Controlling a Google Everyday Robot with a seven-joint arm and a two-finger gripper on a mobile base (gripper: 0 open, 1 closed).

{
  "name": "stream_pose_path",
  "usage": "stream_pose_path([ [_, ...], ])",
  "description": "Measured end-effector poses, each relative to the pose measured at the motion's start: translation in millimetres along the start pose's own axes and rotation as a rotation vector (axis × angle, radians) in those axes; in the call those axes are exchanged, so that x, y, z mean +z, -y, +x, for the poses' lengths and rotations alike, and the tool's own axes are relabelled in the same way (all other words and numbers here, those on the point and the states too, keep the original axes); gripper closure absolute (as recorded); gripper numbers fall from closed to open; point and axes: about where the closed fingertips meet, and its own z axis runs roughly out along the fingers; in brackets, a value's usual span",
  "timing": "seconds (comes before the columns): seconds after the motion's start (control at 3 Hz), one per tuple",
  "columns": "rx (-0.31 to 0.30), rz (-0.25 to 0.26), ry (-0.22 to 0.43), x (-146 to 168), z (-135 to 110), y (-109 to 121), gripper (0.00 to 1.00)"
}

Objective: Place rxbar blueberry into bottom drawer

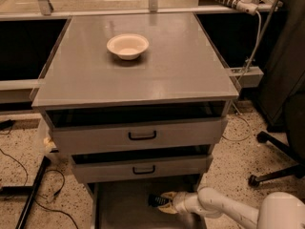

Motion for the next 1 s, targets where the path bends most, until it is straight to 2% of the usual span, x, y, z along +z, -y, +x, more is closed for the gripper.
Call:
stream_pose_path([
  [1.0,0.003,-0.029,-0.037,28,14,-36,1.00],
])
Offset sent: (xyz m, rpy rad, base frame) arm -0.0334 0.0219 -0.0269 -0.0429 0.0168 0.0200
